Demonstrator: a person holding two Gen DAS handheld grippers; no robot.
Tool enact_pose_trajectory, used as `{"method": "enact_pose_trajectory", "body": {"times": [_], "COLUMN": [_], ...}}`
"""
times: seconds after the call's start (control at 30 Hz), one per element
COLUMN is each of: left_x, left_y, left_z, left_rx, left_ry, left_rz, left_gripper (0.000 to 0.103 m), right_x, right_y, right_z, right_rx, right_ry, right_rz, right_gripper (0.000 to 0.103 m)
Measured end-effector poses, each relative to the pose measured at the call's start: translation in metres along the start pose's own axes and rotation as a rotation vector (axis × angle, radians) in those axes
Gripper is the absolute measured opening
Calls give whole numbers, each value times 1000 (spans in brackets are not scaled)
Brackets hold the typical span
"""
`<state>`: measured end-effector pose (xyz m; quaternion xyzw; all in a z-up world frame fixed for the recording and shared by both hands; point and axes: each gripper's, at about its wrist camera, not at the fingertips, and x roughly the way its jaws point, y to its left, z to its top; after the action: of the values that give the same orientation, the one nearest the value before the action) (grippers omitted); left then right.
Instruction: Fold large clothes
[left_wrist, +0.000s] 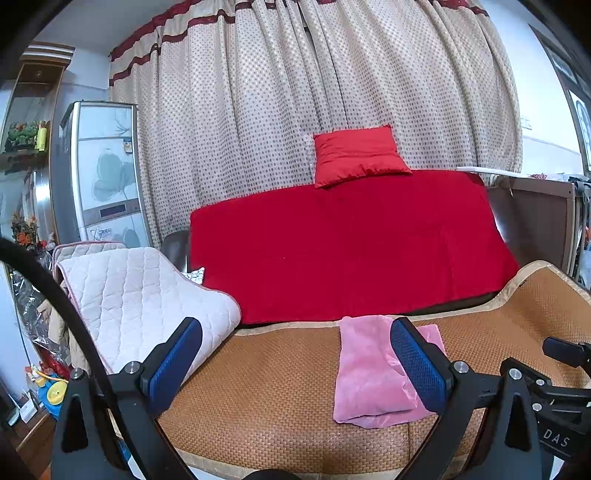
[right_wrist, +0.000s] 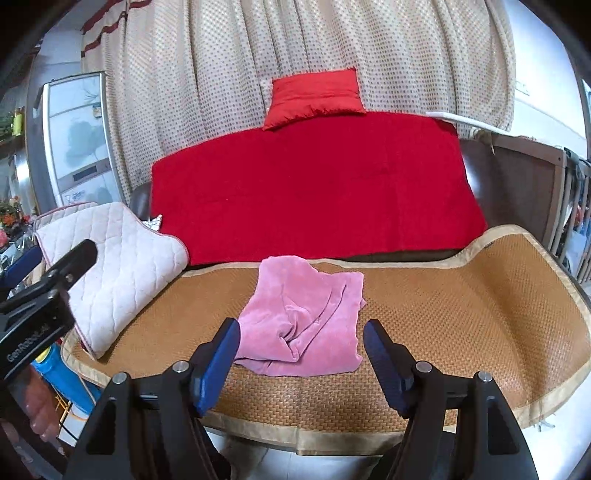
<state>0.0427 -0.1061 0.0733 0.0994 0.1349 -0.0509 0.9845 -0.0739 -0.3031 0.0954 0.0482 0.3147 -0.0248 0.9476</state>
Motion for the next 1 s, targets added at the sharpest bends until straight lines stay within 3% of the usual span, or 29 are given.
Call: {"method": "enact_pose_trajectory", "body": {"times": [1.0], "left_x": [-11], "left_y": [7], "left_z": [6], "left_rx": [1], "left_ry": [-10], "left_rz": [11], "left_gripper": [101], "right_x": [-11], "right_y": [11], "right_z": [4], "right_rx": [-8], "right_ry": [-31], "right_rz": [-47], "right_gripper": [73]}}
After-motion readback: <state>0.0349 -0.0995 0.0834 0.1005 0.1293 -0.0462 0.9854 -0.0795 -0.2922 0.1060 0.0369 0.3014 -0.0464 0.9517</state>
